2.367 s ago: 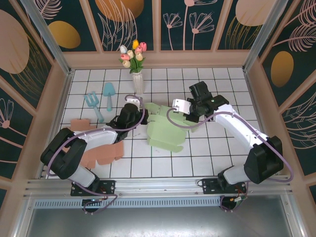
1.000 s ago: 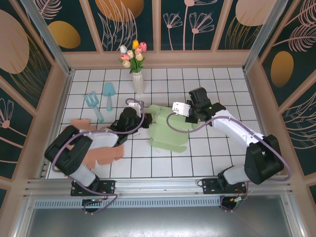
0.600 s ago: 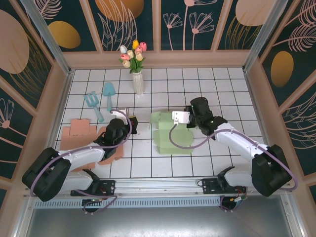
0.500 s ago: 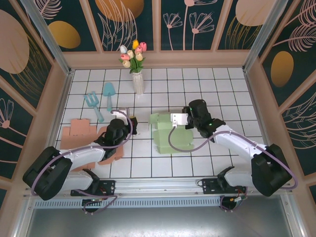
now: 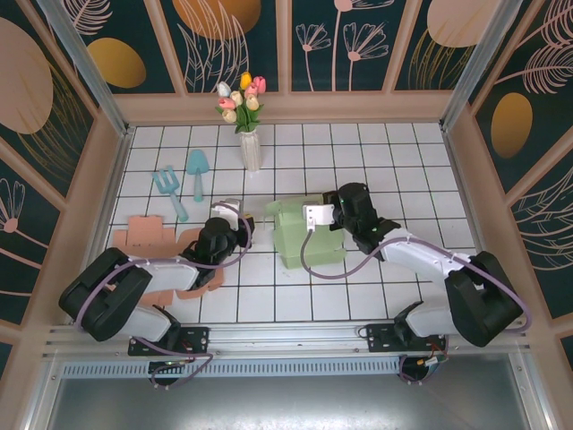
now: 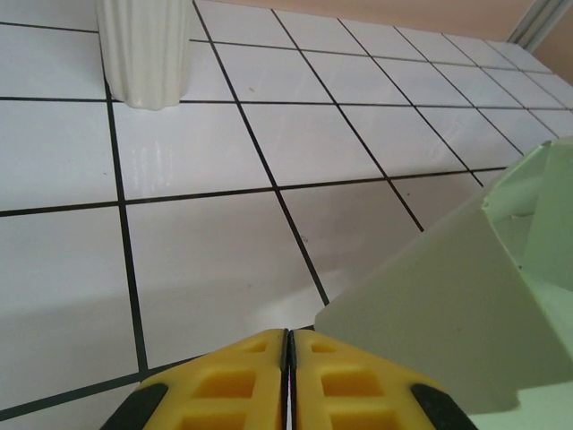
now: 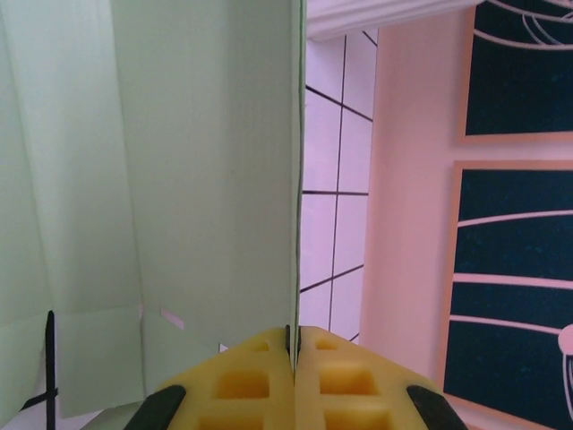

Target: Fold the paper box

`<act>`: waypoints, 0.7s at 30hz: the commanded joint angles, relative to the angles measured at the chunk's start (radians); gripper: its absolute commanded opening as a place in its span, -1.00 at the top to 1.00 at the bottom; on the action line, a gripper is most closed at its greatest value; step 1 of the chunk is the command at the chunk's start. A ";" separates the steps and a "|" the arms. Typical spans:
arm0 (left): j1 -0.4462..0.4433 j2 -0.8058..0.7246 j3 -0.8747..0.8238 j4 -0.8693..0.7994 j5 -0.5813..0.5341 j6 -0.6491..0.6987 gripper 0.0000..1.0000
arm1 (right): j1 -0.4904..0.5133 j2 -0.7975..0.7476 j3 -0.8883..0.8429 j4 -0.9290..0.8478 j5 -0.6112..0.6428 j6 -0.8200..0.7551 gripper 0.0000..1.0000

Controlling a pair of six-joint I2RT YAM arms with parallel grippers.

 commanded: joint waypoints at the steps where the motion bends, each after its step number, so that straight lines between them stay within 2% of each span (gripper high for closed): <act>1: 0.000 0.036 0.000 0.075 0.019 0.047 0.73 | 0.016 0.036 -0.041 0.151 0.017 -0.039 1.00; 6: 0.000 0.069 0.009 0.092 0.010 0.067 0.70 | 0.019 0.101 -0.085 0.320 0.068 -0.099 1.00; 12: 0.002 0.092 0.020 0.091 -0.002 0.079 0.58 | 0.020 0.140 -0.104 0.403 0.073 -0.119 1.00; 21: 0.007 0.135 0.062 0.069 -0.005 0.074 0.55 | 0.018 0.223 -0.174 0.658 0.125 -0.203 1.00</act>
